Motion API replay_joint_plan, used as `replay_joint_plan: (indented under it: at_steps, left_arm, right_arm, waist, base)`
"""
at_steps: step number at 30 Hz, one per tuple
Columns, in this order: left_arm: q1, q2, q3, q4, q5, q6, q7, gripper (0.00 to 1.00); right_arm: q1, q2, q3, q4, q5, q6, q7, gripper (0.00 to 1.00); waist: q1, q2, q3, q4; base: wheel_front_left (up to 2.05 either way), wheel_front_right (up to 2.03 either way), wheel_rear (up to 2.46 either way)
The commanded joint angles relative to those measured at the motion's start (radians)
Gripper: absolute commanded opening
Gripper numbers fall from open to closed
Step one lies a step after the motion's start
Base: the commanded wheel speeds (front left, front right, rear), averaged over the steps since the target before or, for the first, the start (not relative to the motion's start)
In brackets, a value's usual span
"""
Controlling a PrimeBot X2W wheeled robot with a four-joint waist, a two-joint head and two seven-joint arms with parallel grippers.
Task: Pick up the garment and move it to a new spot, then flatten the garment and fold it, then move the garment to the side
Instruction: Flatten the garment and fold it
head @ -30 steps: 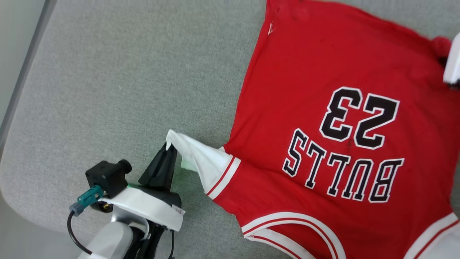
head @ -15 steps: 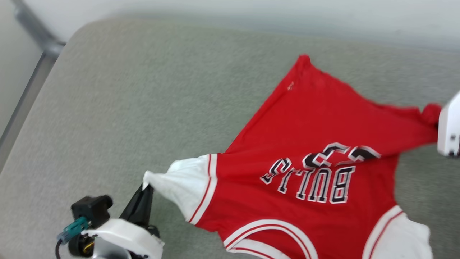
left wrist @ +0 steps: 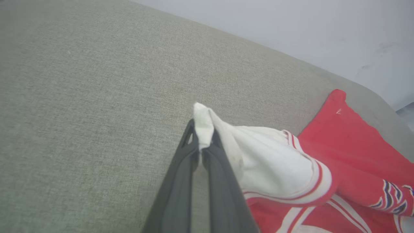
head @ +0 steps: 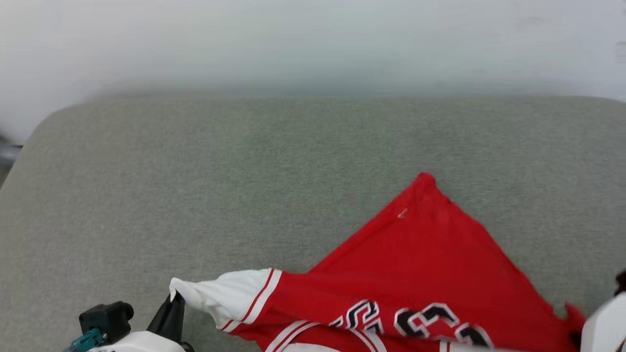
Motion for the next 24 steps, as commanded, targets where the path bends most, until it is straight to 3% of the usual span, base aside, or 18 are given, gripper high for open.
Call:
replay_joint_plan:
  at_steps: [1,3,4,5,6,12,19,24]
  left_arm:
    - [0.019,0.008,0.005,-0.005,-0.008,0.010,0.005,0.00]
    - [0.026,0.009,0.004,-0.006,-0.013,0.011,0.010,0.00]
    - [0.028,0.010,0.003,-0.006,-0.013,0.012,0.013,0.00]
    - [0.030,0.010,0.001,-0.007,-0.013,0.013,0.014,0.00]
    - [0.031,0.010,-0.003,-0.007,-0.012,0.014,0.018,0.00]
    - [0.028,0.007,-0.006,0.002,-0.014,0.015,0.018,0.00]
    - [0.007,0.009,-0.010,-0.002,-0.007,0.012,0.021,0.00]
    - [-0.036,0.006,-0.029,-0.002,0.007,-0.006,0.025,0.00]
  right_arm:
    - [0.076,0.046,-0.015,-0.031,-0.005,-0.001,-0.006,0.00]
    - [0.142,0.092,-0.030,-0.057,-0.009,-0.001,-0.017,0.00]
    - [0.169,0.115,-0.036,-0.066,-0.003,-0.001,-0.028,0.19]
    - [0.194,0.134,-0.042,-0.075,0.004,-0.001,-0.051,0.49]
    - [0.214,0.149,-0.052,-0.079,0.011,-0.001,-0.079,1.00]
    - [0.264,0.186,-0.088,-0.065,0.028,-0.001,-0.368,1.00]
    - [0.176,0.188,-0.082,-0.008,0.032,-0.001,-0.707,1.00]
    - [0.051,0.188,-0.048,0.060,-0.009,-0.001,-0.820,1.00]
  waist:
    - [0.0003,-0.0001,-0.024,-0.029]
    - [0.0003,-0.0001,-0.027,-0.038]
    - [0.0003,-0.0001,-0.027,-0.040]
    - [0.0003,-0.0001,-0.028,-0.041]
    - [0.0003,-0.0001,-0.030,-0.041]
    - [0.0003,-0.0001,-0.036,-0.046]
    - [0.0003,-0.0001,-0.025,-0.046]
    - [0.0003,-0.0001,0.004,-0.018]
  base:
    - [0.00,0.00,0.00]
    - [0.00,0.00,0.00]
    - [0.00,0.00,0.00]
    - [0.00,0.00,0.00]
    - [0.00,0.00,0.00]
    - [0.00,0.00,0.00]
    - [0.00,0.00,0.00]
    - [0.00,0.00,0.00]
